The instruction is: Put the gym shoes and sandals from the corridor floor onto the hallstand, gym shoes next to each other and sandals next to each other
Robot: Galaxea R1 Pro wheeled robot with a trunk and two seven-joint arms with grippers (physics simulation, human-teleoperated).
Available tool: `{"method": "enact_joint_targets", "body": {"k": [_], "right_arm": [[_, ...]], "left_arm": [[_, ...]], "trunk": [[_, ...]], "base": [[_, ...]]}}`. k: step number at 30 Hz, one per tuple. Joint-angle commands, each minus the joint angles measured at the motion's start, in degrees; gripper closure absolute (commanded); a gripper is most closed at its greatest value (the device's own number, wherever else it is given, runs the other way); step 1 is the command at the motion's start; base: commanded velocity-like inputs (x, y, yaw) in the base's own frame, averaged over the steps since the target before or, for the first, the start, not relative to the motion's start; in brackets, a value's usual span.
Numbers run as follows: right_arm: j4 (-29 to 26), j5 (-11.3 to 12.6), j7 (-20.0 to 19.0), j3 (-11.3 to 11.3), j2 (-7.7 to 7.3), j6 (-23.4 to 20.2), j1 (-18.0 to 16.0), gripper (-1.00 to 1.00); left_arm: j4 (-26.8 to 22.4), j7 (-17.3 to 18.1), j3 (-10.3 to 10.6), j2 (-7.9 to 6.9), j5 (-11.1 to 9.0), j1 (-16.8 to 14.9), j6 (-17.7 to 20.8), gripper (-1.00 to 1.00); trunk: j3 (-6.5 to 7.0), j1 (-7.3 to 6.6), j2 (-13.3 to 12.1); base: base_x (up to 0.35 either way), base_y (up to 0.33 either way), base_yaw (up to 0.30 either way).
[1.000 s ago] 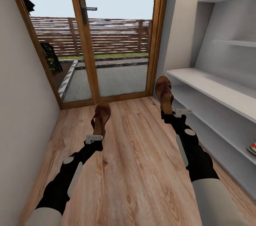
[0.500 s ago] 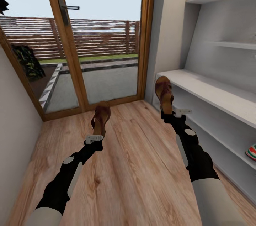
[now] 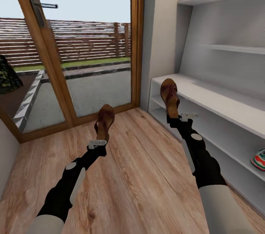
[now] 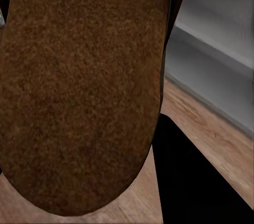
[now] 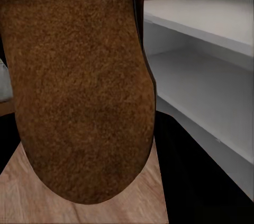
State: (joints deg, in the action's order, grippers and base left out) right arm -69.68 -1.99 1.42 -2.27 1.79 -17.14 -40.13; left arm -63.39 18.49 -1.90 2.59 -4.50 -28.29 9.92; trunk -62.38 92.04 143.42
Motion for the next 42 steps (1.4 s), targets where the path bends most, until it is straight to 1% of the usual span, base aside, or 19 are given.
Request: {"method": "enact_joint_targets", "body": {"k": [1, 7, 19, 31, 42], "right_arm": [[-0.1, 0.0, 0.1, 0.0, 0.05, -0.4, 0.0, 1.0], [-0.1, 0.0, 0.1, -0.1, 0.05, -0.4, -0.1, 1.0], [-0.1, 0.0, 0.1, -0.1, 0.05, -0.4, 0.0, 1.0], [-0.1, 0.1, 0.1, -0.1, 0.05, -0.4, 0.0, 1.0], [-0.1, 0.1, 0.1, 0.0, 0.05, -0.4, -0.1, 1.0]], "left_arm": [[-0.1, 0.5, -0.2, 0.05, -0.5, 0.0, 0.5, 1.0], [-0.1, 0.5, -0.2, 0.06, -0.5, 0.0, 0.5, 1.0], [-0.1, 0.5, -0.2, 0.06, -0.5, 0.0, 0.5, 1.0], [-0.1, 0.5, -0.2, 0.07, -0.5, 0.0, 0.5, 1.0], [-0.1, 0.5, -0.2, 0.07, -0.5, 0.0, 0.5, 1.0]], "trunk": [[-0.02, 0.02, 0.0], [0.16, 0.02, 0.0], [0.18, 0.02, 0.0], [0.18, 0.02, 0.0], [0.18, 0.02, 0.0]], "base": [[0.341, 0.135, -0.238], [0.341, 0.14, -0.205], [0.341, 0.145, -0.057], [0.333, 0.153, -0.238], [0.284, 0.226, -0.252]]}}
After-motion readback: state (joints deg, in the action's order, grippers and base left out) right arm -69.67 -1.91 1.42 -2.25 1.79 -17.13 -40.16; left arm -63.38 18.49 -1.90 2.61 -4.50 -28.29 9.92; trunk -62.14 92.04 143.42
